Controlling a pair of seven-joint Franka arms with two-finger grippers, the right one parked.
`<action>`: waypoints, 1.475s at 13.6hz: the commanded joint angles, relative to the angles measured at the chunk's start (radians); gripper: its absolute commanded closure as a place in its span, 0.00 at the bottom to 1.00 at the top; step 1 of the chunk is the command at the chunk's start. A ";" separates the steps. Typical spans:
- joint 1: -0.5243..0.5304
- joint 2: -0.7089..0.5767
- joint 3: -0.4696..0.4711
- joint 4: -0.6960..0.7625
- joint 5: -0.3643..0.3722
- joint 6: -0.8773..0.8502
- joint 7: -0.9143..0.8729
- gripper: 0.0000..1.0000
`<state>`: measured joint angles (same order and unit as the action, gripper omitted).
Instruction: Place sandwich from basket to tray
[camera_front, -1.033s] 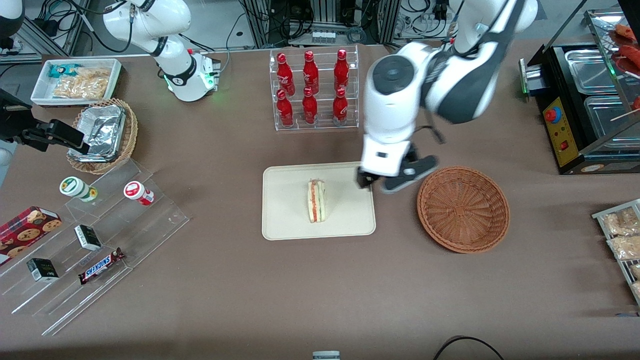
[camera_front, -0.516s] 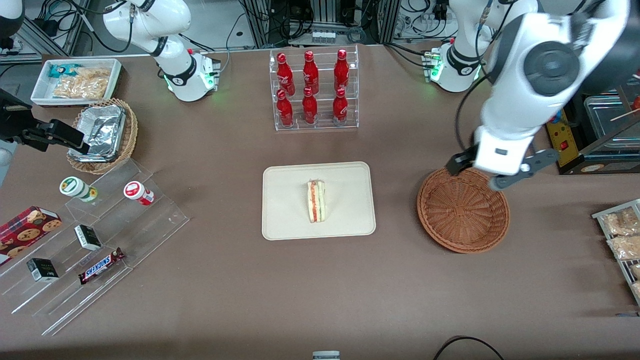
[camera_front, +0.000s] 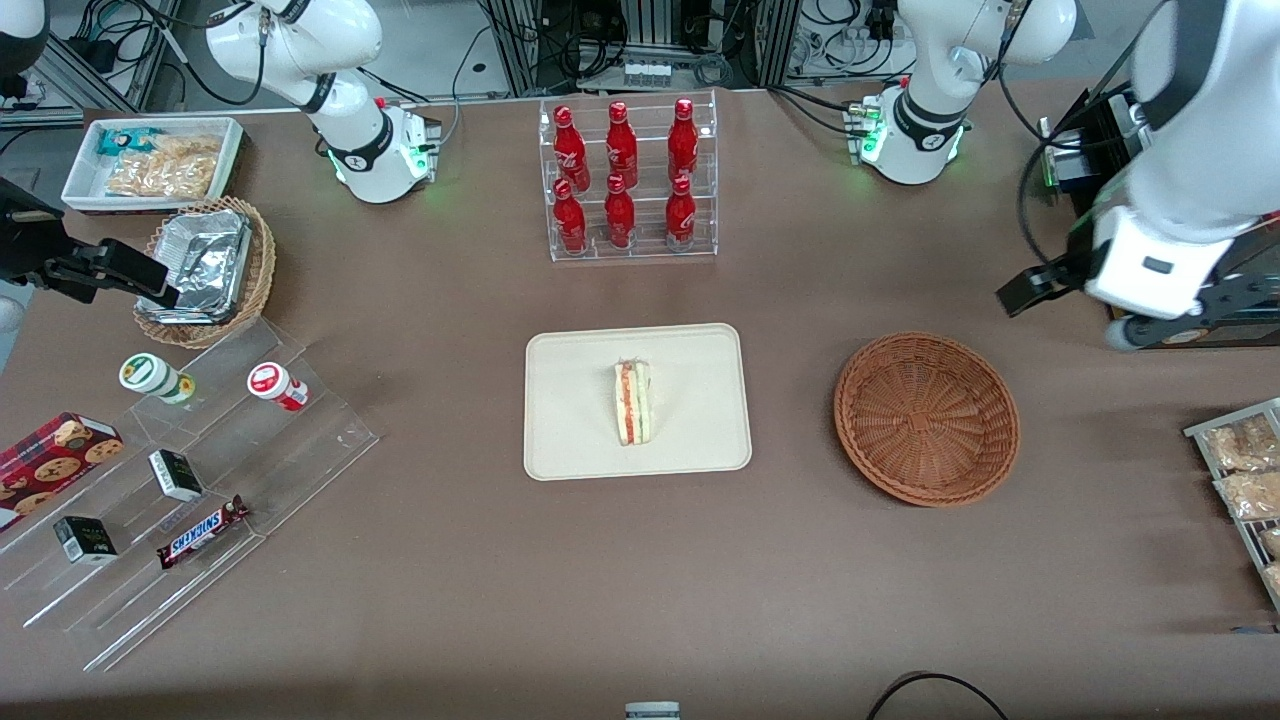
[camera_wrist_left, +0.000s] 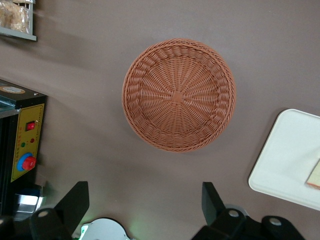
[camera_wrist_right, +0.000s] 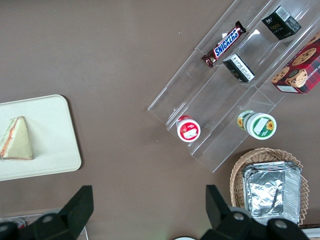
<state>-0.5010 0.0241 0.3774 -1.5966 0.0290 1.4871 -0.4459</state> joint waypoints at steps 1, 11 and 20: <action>0.202 -0.042 -0.154 -0.025 -0.034 -0.036 0.128 0.00; 0.599 -0.056 -0.525 0.024 -0.035 -0.085 0.276 0.00; 0.601 -0.056 -0.523 0.049 -0.021 -0.051 0.358 0.00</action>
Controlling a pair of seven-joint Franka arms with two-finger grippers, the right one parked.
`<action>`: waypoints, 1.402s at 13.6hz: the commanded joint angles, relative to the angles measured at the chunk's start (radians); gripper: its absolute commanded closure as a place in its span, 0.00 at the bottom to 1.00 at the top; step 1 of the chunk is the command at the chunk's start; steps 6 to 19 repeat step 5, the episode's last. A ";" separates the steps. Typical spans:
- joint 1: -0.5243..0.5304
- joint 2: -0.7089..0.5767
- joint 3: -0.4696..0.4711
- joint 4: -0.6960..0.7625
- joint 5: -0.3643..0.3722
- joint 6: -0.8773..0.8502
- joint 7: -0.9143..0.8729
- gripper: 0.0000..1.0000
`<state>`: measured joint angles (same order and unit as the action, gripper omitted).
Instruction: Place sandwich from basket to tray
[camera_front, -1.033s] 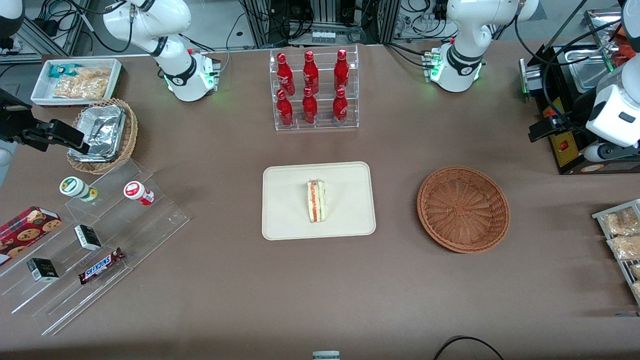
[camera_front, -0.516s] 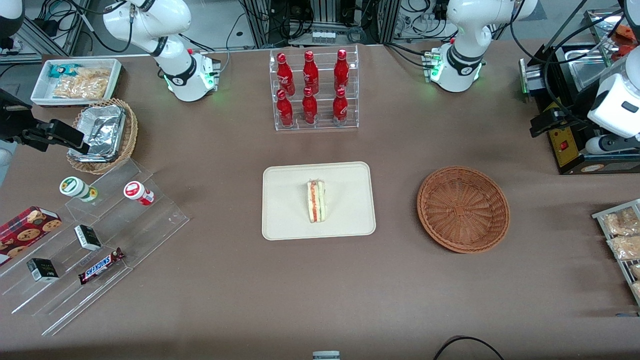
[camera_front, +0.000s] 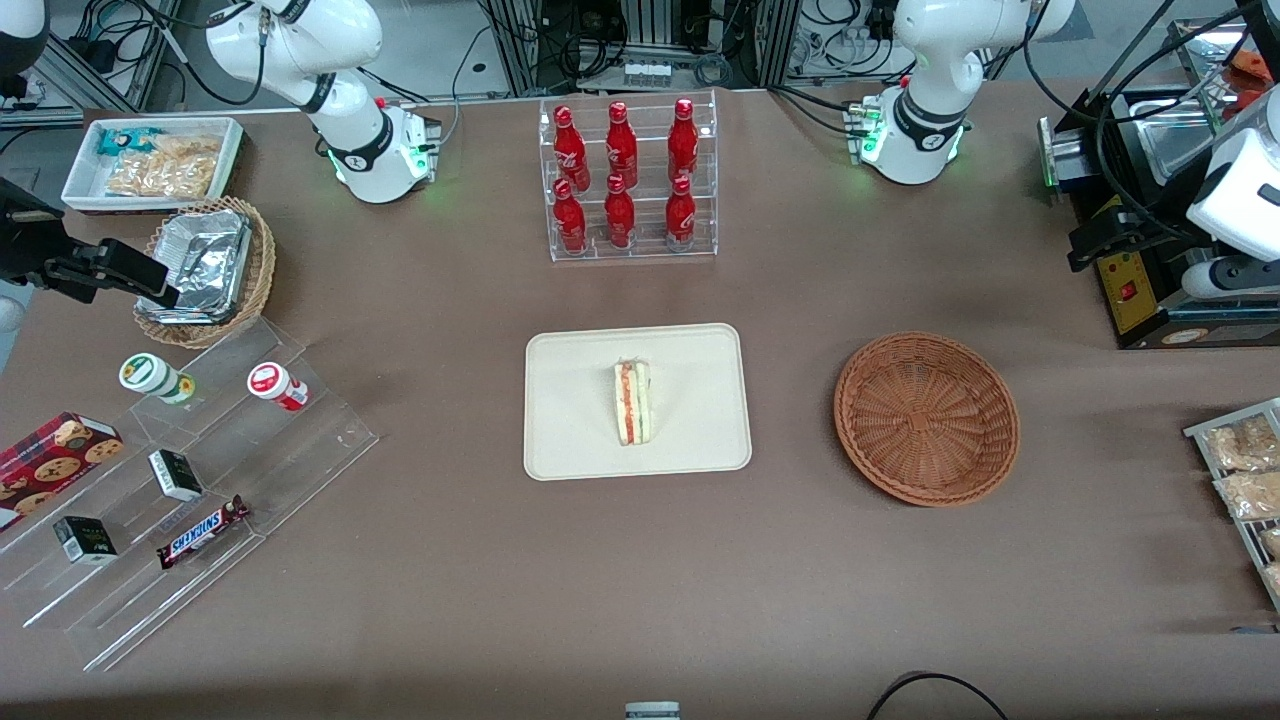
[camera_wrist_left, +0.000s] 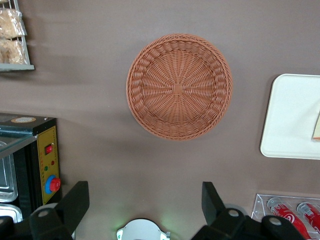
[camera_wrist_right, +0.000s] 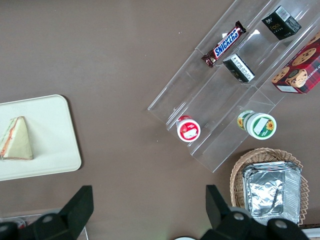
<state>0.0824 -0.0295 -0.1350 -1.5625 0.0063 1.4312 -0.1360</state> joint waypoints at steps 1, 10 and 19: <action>0.016 -0.001 -0.009 0.016 0.003 0.006 0.088 0.00; 0.016 0.002 -0.011 0.016 0.006 0.008 0.089 0.00; 0.016 0.002 -0.011 0.016 0.006 0.008 0.089 0.00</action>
